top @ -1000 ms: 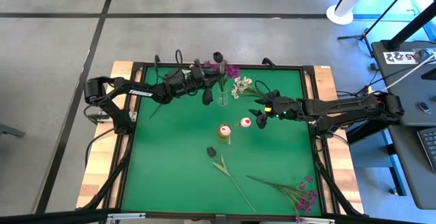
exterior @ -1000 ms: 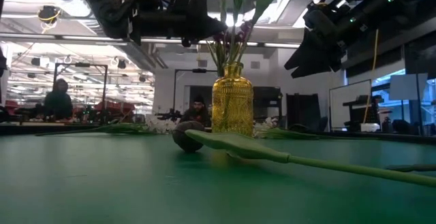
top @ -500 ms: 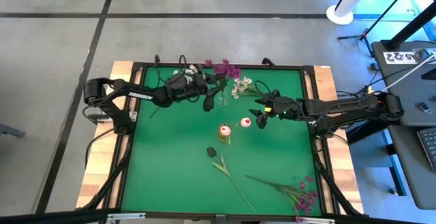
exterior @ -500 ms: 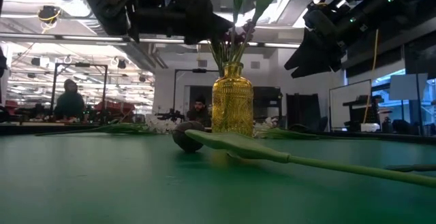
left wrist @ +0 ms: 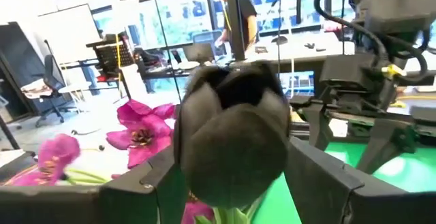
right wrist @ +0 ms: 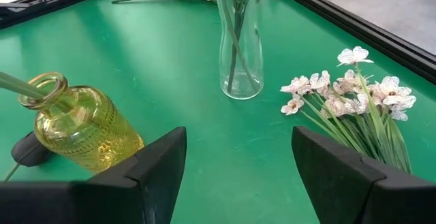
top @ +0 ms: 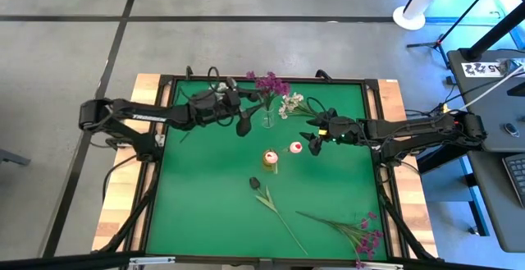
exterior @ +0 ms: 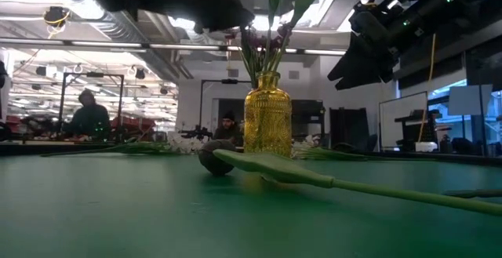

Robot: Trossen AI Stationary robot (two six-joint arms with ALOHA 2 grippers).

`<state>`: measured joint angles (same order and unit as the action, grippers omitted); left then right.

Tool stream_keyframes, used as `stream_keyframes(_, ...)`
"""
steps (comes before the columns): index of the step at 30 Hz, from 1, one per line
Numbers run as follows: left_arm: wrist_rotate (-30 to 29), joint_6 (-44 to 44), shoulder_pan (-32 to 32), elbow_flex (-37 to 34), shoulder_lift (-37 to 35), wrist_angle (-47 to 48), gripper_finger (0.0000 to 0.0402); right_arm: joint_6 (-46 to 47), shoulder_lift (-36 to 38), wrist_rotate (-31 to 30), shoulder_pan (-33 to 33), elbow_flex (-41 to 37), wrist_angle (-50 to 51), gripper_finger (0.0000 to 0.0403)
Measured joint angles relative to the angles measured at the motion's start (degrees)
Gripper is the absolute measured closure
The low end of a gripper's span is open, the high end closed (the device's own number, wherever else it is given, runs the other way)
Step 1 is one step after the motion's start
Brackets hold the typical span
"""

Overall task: Sort flowers into vase by color
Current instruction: Put the violet flowers into the transparent vase

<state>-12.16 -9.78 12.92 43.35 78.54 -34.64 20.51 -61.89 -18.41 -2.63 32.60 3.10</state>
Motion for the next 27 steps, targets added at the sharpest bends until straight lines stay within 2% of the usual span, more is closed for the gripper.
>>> stream_keyframes(5, -1.1, -1.1, -1.0, 0.0, -5.5, 8.8, 0.0189, 0.0, 0.0, 0.0, 0.0, 0.0, 1.2, 0.0139)
stream_keyframes(8, -4.8, -1.4, -2.4, 0.0, -8.8, 15.2, 0.0189, 0.4, 0.0, 0.5, 0.0, 0.0, 2.5, 0.0139)
stream_keyframes(15, -16.4, -1.4, -5.9, 0.0, -18.0, 32.4, 0.0189, 3.7, 0.5, 13.0, 0.0, 0.0, 8.4, 0.0139)
stream_keyframes(22, -17.1, 5.5, -10.3, 0.0, -25.6, 44.9, 0.0189, 7.8, 1.6, 21.6, 0.8, 0.0, 16.8, 0.0139)
stream_keyframes(27, -16.6, 13.6, -15.9, 0.0, -27.5, 52.8, 0.0189, 12.2, 1.6, 23.6, 7.4, 1.4, 19.7, 0.0139)
